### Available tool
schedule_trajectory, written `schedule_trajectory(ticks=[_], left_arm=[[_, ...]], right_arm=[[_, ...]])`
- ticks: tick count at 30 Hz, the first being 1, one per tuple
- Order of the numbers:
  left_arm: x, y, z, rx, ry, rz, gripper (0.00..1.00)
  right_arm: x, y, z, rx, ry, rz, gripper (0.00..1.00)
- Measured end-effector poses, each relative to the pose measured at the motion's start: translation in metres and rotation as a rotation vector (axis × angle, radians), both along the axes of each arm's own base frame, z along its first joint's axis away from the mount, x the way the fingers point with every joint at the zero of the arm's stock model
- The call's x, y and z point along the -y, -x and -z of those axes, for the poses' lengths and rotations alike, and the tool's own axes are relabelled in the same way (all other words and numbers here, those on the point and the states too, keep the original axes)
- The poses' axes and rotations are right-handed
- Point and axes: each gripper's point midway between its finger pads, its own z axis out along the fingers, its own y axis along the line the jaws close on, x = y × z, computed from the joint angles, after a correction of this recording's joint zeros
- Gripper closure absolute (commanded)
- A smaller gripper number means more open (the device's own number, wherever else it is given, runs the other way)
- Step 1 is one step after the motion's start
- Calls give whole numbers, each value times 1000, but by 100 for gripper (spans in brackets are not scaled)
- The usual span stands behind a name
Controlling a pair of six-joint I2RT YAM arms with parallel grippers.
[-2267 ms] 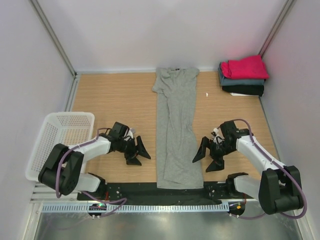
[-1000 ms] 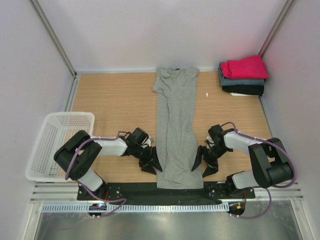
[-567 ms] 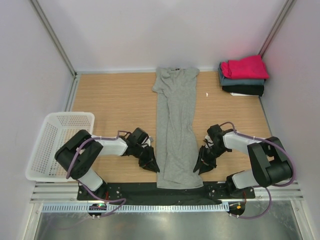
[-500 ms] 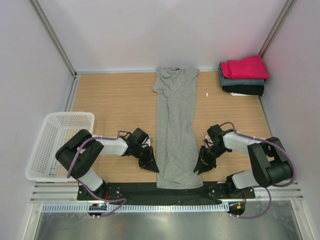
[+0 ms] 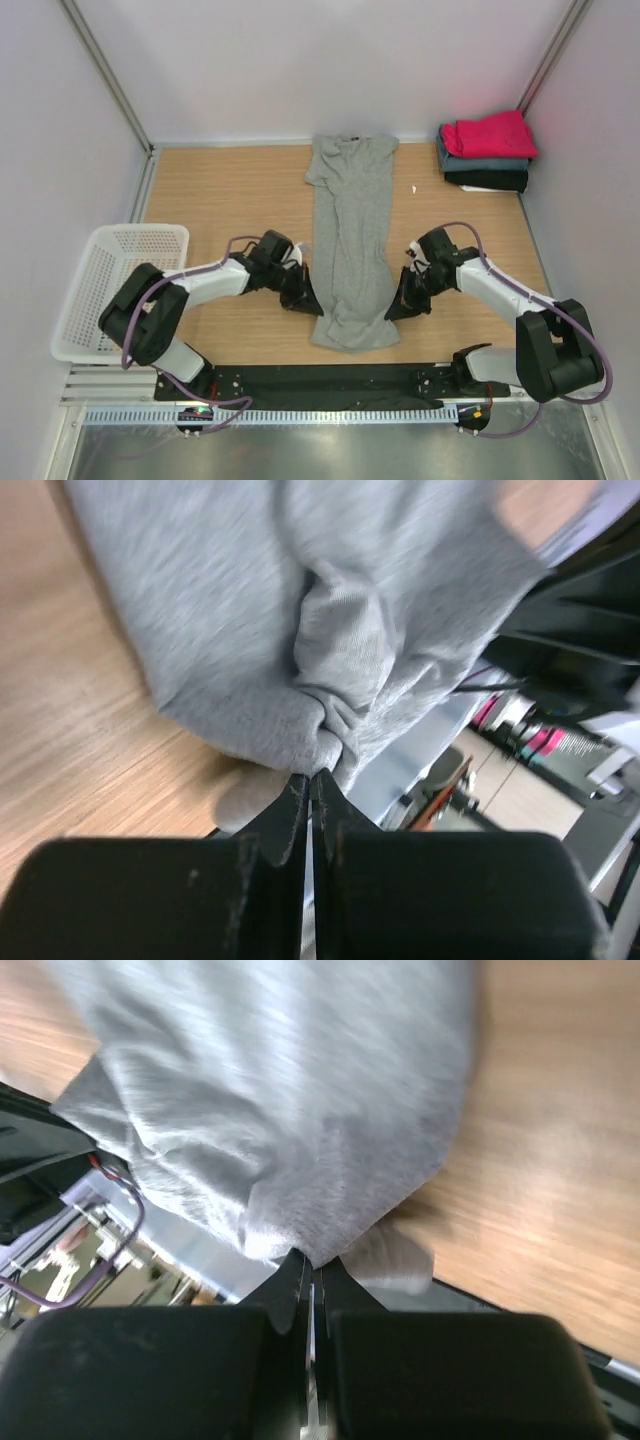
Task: Fold and stack the t-shirts
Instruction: Fold the tshirt
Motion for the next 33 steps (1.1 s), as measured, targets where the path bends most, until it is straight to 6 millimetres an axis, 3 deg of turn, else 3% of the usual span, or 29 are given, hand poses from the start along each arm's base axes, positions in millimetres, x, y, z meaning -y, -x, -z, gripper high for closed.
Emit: schedule_trajectory(ticks=[6,10,15,21,26,33], left_arm=[[-26,-66,-50,196,74,-122,100],[-30,-84,-68,263,79,-112,100],[-20,-116,-96,359,112,-71,100],[-17,-157,-97,415,105,-67,100],[-16,-198,-80,419,80,-81,100],[-11,-267,-74,473,73,-113,100]], right_arm=[[2,-56,-42,242,-24,21,99],[9,-83,-58,321,-16,45,99],[13,-125,-78,417,-8,60,99],[15,-192,-104,563,-9,57,99],[17,-233,-95,598,-2,50,99],[22,-278,-64,585,8,58,99]])
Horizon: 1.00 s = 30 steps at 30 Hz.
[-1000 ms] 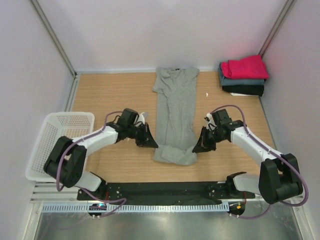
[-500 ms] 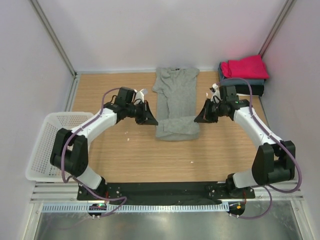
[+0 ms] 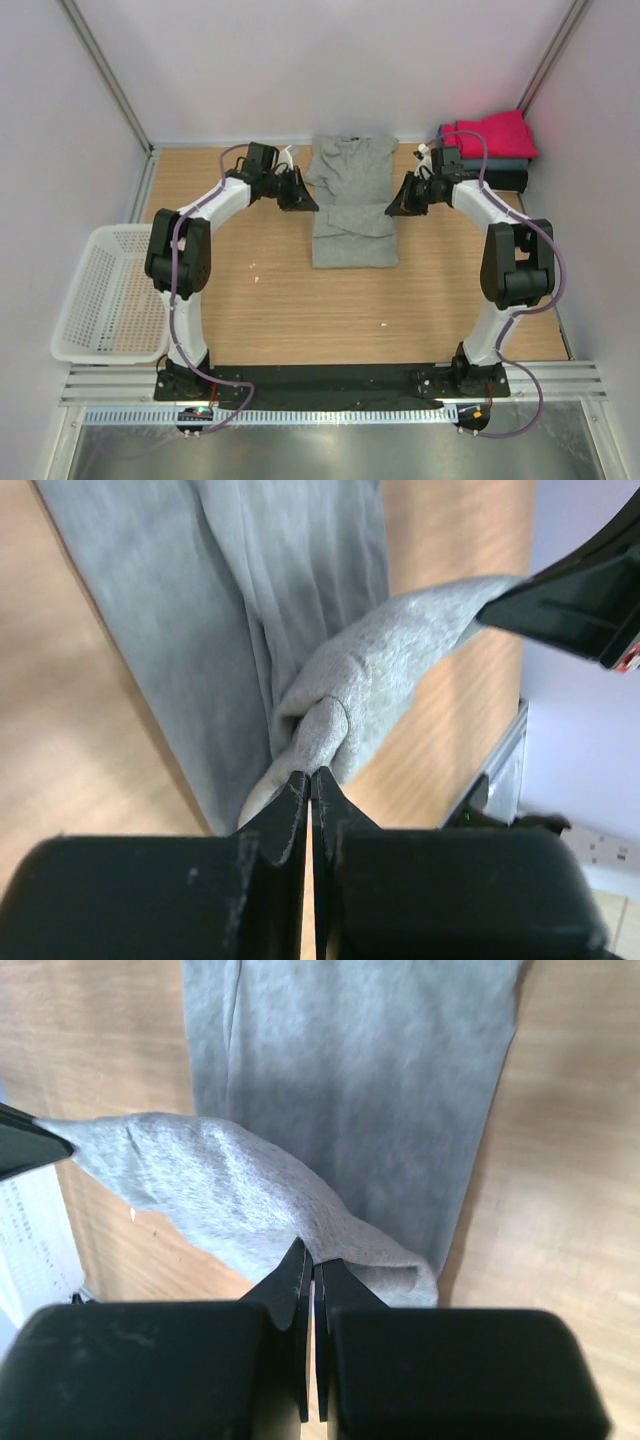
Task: Fold and stack the t-shirts
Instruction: Fold the tshirt
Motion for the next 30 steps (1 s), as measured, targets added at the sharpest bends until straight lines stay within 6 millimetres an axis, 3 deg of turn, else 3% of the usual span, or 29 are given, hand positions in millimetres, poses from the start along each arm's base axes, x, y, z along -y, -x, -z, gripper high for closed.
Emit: schedule_trajectory(ticks=[5,11,15,19,20,21,22,23,24,27,30], left_arm=[[5,-42,-6,56,12,-19,100],[10,-76,-8,111,18,-31,100],[11,-95,-1,143,7,-38,100],[9,-103,15,139,-17,-53,99],[9,-105,18,139,-25,-56,91],[8,-107,21,143,-31,-58,73],[8,-111,23,157,-43,-59,66],[7,-114,25,165,-48,-62,59],[7,-118,26,172,-54,-69,51],[5,-124,23,193,-67,-86,41],[4,-123,15,208,-67,-79,38]], right_arm=[[2,-41,1,58,-1,10,99],[0,-92,-14,170,-5,15,99],[0,-108,-10,193,-5,18,99],[0,-113,8,175,0,20,99],[1,-114,13,171,4,22,99],[2,-116,17,170,7,25,99],[2,-118,21,172,12,26,97],[3,-119,23,175,14,26,90],[3,-120,24,179,18,25,74],[6,-124,24,205,35,18,52],[10,-124,21,225,44,13,43]])
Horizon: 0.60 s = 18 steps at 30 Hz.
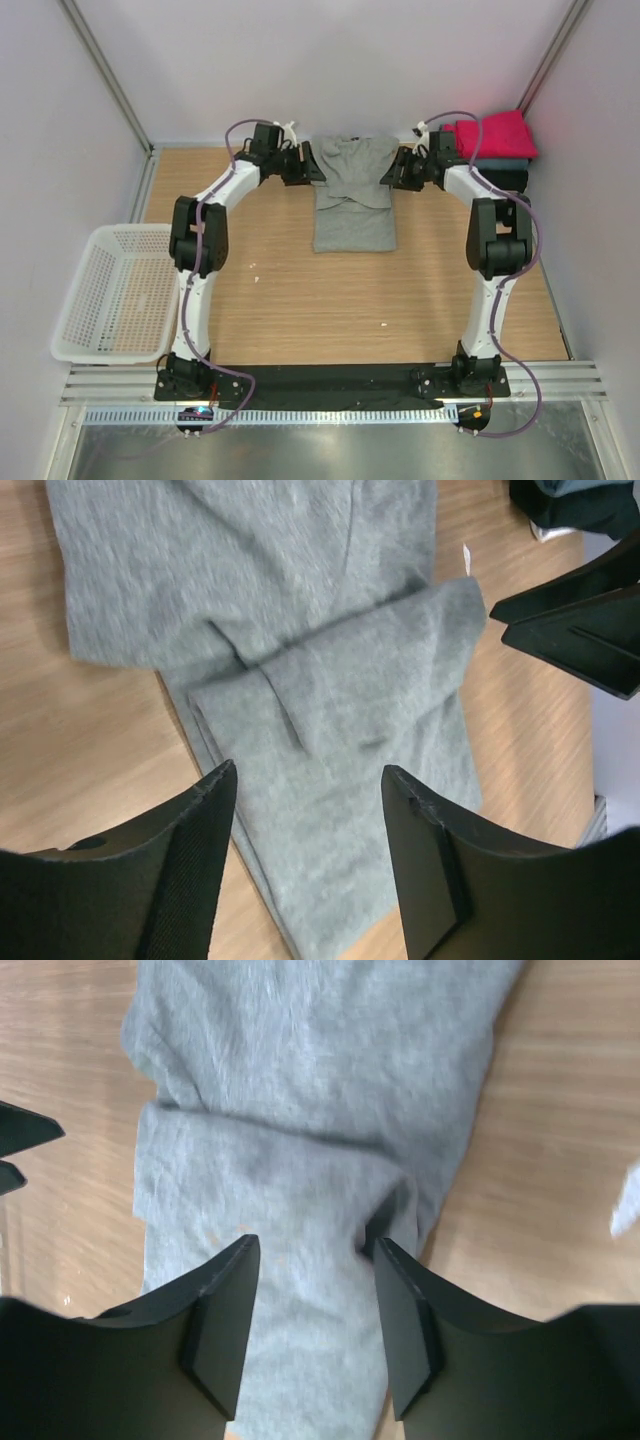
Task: Fold and stack the t-shirts
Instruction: Fold the tshirt
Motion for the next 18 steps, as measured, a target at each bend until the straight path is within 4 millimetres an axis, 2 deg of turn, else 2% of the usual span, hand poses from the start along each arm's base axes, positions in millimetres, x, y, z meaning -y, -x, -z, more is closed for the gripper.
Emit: schedule_trajectory(ticks=[2,4,7,9,12,15,18], left_arm=[[-3,13,-6,-13,1,9,38],[-9,35,-13,-45,1,20,38],[-13,68,-25,-90,13,46,38],[-15,86,-24,-124,24,64,38],[-20,112,-4,-214,23,75,38],[-24,139,27,-344,23,61,37],[-28,156,44,-430,20,47,37]], right_arm=[[7,13,-3,-9,-5,9,43],[15,34,-10,-37,-17,14,42],[19,62,-26,-68,-54,-8,41],[18,79,-27,-95,-78,-32,40],[10,112,-10,-191,-115,-76,39],[4,142,11,-299,-145,-100,39],[-1,160,20,-361,-176,-117,39]])
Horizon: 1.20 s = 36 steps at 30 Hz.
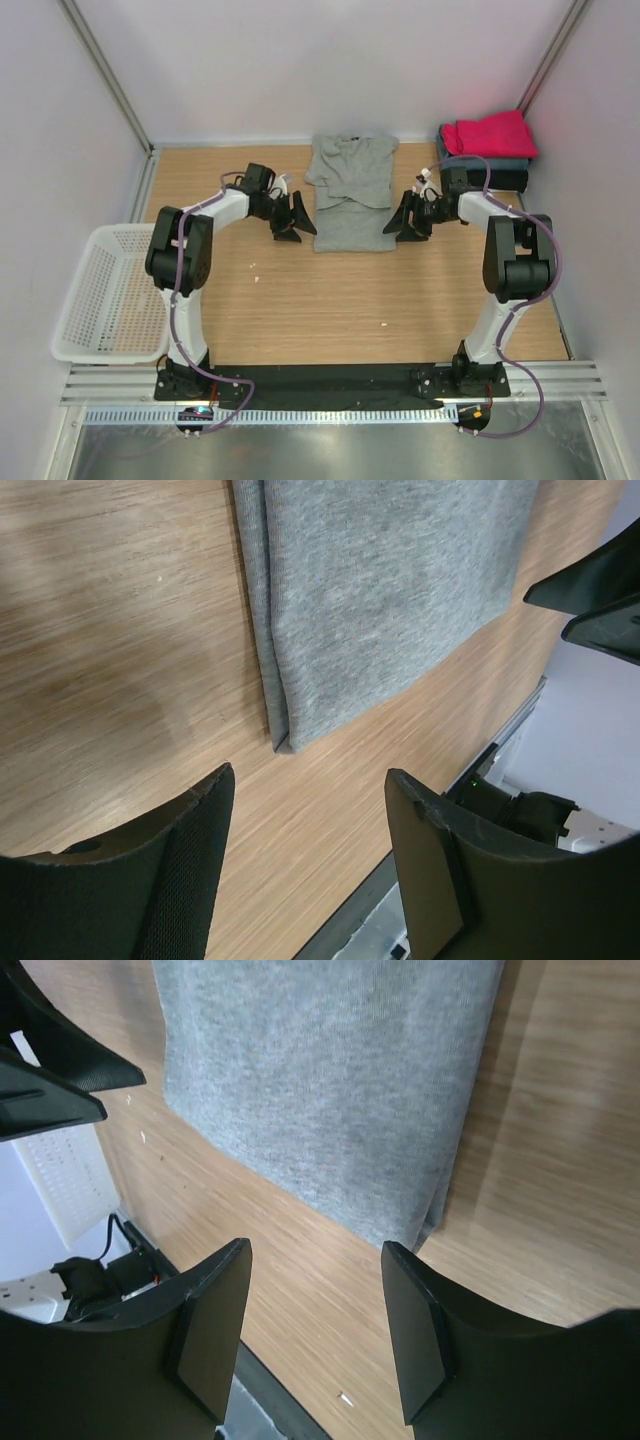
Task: Fold and stack the t-shirts
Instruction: Fold the tshirt
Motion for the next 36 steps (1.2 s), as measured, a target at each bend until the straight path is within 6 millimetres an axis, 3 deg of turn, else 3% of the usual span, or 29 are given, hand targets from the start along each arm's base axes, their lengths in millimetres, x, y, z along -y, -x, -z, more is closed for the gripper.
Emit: schedule_trajectory(ticks=[8,20,27,36], left_arm=[[5,1,-3,-21,35,-11,36],[14,18,14,-75,26,4,35],[21,21,26,-118,51,13,35],[29,16,26,-142,89,29,36]], right_arm=[[-4,19,8,-60,-27,-22,39],[-1,50,26,-141,-11,-65,40],[-2,50,41,-166,-16,-70,40],[-8,41,41,-177,-68,-63,41]])
